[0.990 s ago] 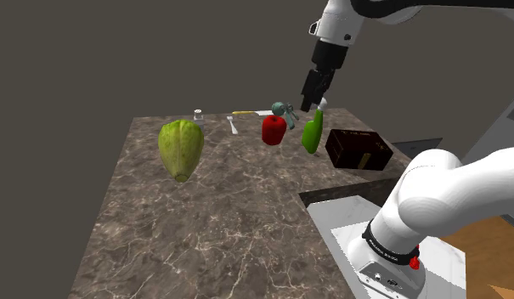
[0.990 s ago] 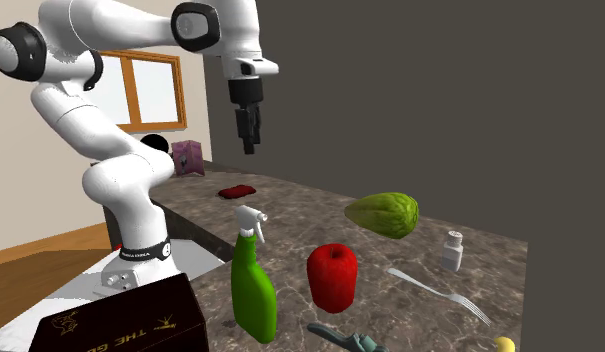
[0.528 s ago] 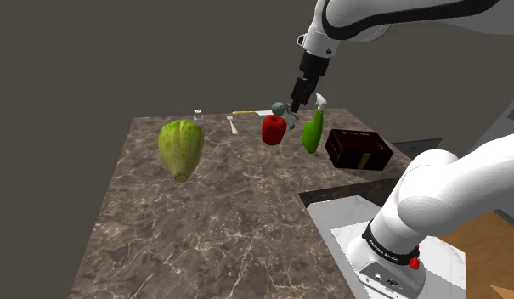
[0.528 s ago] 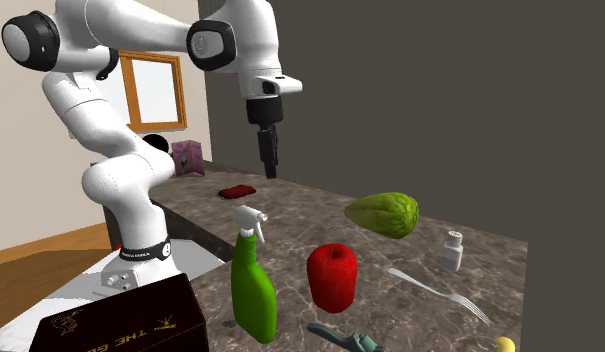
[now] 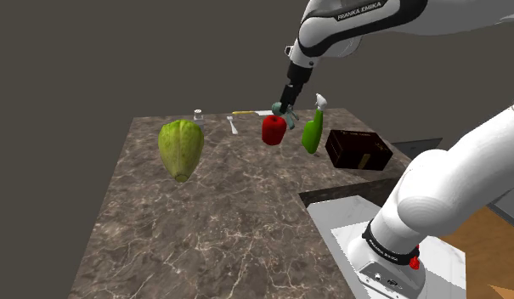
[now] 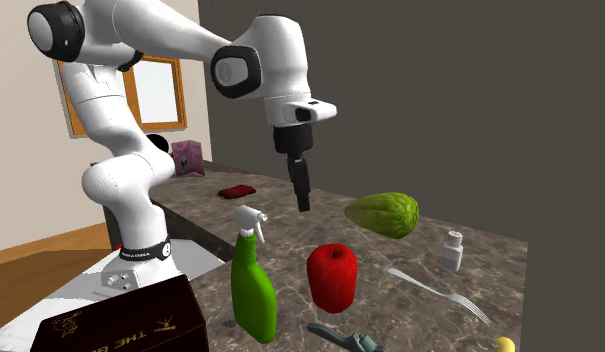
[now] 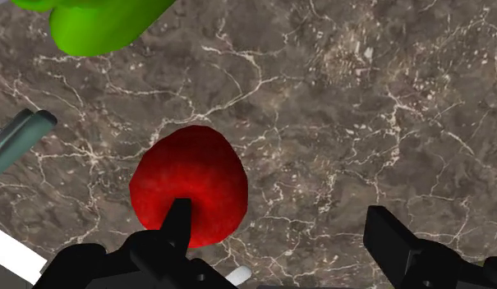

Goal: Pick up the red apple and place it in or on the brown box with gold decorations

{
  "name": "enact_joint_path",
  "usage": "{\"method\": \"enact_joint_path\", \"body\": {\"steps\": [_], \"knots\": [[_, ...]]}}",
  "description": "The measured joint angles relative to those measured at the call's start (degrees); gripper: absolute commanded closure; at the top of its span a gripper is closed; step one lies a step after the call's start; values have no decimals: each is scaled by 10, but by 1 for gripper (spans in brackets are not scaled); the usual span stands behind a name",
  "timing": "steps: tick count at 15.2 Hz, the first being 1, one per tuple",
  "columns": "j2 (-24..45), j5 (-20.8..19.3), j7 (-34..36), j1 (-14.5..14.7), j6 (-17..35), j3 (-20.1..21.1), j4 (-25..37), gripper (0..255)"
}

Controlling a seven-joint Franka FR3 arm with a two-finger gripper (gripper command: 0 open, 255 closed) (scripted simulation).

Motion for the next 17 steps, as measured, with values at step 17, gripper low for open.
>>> {"method": "enact_joint_path", "body": {"steps": [17], "knots": [[159,46,-93,5,118,-35,57,0]]}}
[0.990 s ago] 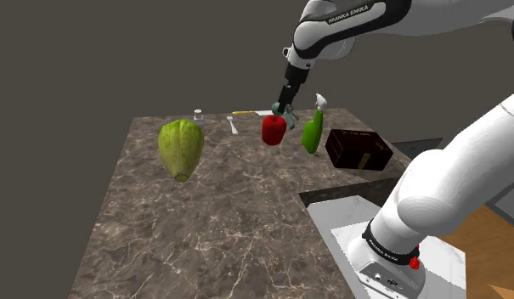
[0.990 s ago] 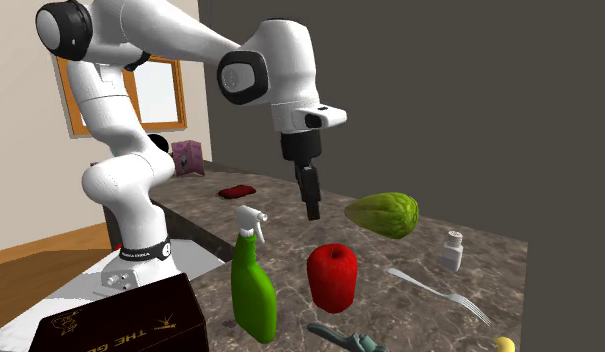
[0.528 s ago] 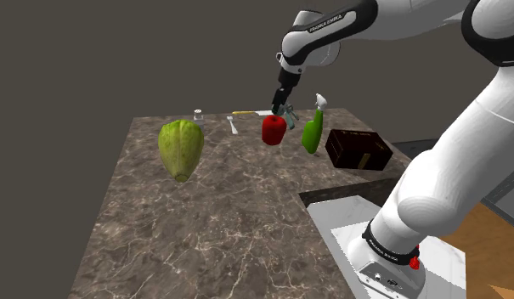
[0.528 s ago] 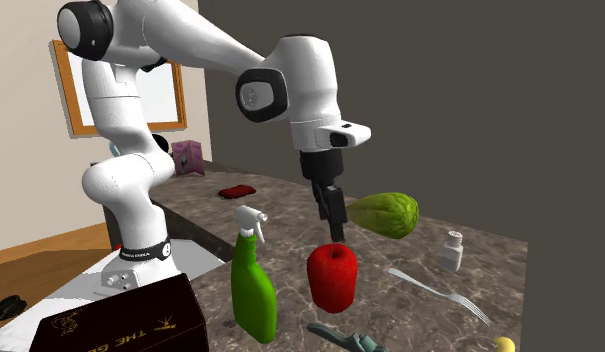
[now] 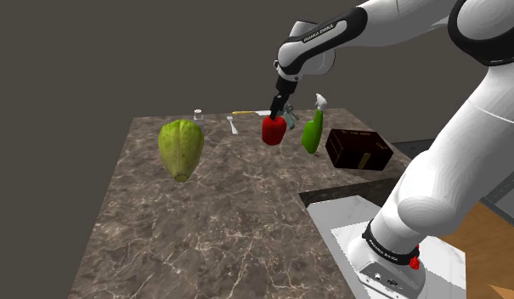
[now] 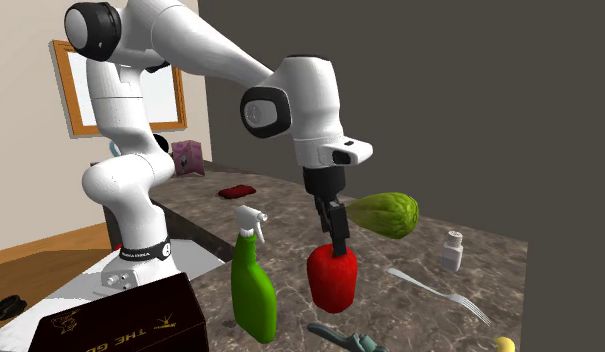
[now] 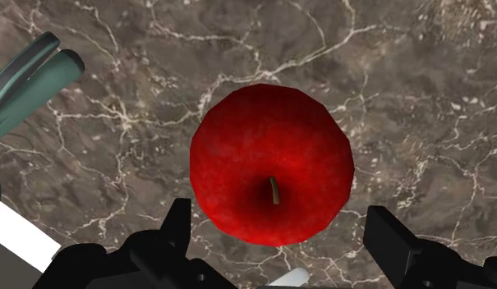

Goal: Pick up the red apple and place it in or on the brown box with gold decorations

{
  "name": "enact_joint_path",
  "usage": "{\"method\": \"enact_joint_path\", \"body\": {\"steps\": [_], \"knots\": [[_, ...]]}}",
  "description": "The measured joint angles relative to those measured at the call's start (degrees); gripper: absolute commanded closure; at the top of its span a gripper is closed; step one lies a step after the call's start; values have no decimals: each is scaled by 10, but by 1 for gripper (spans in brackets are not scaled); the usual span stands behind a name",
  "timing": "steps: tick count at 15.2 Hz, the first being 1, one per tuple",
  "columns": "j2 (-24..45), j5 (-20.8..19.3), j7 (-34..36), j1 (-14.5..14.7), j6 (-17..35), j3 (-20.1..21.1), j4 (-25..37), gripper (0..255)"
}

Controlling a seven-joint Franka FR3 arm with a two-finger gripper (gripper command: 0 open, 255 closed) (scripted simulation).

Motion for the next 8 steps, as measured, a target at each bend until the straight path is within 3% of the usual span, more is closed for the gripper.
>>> {"method": "enact_joint_path", "body": {"steps": [3,4,8], "knots": [[0,0,0,0,1,0,0,0],[0,0,0,0,1,0,0,255],[0,0,0,0,1,0,0,255]]}}
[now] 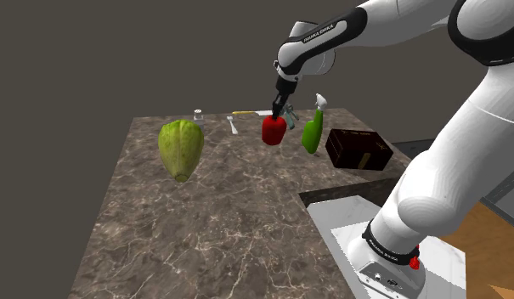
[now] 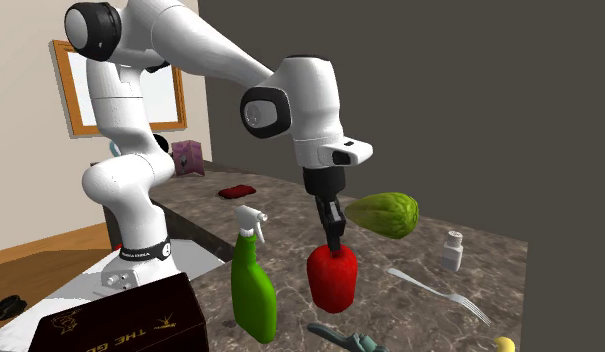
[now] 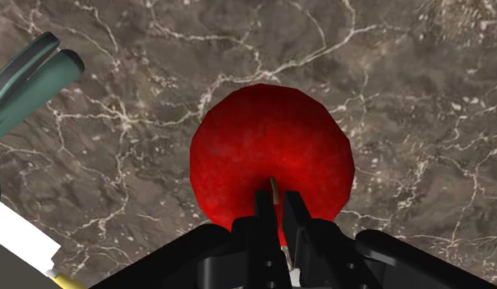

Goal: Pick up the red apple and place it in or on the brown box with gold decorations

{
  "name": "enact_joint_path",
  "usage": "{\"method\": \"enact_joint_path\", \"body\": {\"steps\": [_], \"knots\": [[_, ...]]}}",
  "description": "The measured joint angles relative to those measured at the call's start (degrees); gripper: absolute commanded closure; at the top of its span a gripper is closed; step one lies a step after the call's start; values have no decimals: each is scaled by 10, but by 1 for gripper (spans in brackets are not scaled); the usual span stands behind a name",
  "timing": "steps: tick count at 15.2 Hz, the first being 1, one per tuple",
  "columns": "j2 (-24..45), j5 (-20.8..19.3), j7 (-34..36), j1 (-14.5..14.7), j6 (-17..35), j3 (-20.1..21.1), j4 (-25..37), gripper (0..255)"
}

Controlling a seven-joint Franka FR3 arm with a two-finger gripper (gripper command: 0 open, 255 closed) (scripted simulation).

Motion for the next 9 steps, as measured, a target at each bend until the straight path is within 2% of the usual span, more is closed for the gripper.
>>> {"method": "enact_joint_path", "body": {"steps": [6,9], "knots": [[0,0,0,0,0,0,0,255],[-7,-4,4,0,-17,0,10,255]]}}
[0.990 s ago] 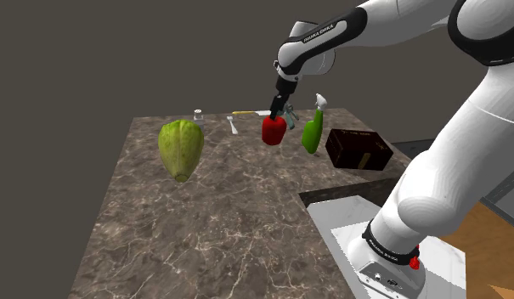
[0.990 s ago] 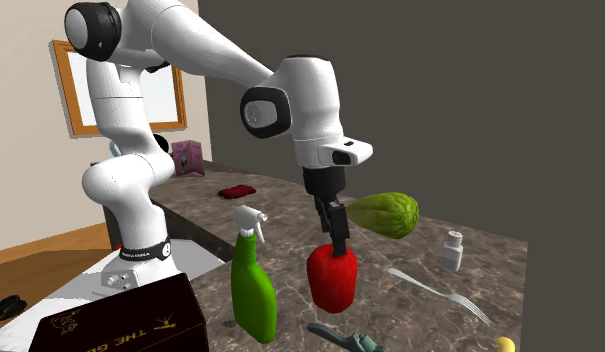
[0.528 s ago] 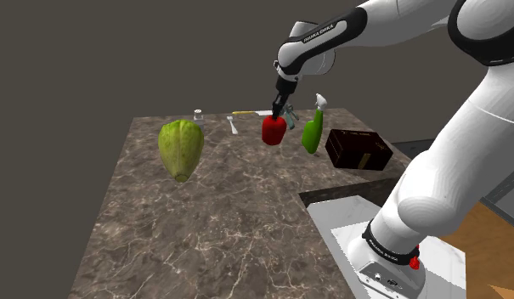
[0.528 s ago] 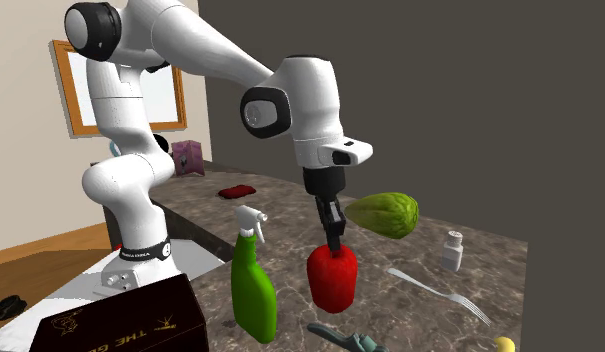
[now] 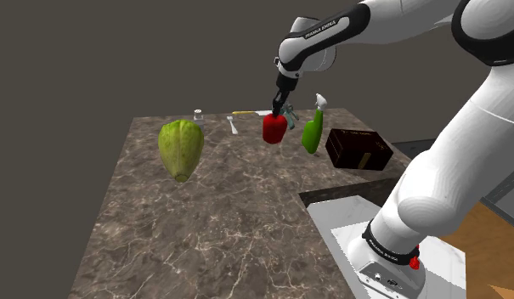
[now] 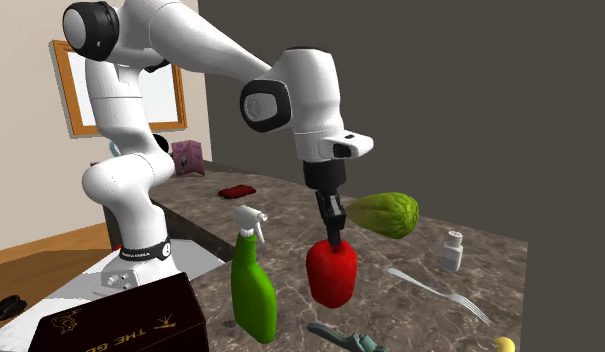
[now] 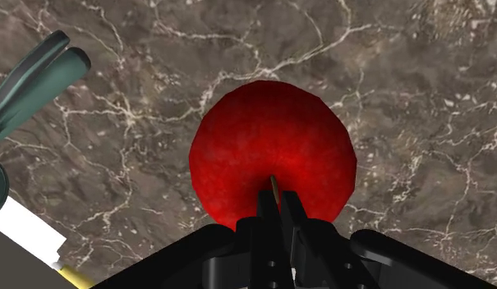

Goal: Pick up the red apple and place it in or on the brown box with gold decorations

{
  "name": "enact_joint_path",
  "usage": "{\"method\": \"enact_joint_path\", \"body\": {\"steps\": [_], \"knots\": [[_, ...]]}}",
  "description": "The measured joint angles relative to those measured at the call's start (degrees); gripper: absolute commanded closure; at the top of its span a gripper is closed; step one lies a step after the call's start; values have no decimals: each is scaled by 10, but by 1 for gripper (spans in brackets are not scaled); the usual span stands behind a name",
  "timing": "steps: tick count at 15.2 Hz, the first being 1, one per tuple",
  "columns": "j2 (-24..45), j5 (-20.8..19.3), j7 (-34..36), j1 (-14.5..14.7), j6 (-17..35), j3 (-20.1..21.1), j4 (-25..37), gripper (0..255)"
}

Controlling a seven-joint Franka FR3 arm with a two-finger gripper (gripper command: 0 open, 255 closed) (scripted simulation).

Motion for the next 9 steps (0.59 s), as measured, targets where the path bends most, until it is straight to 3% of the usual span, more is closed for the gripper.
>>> {"method": "enact_joint_path", "body": {"steps": [9], "knots": [[-26,-14,14,-1,-66,2,42,255]]}}
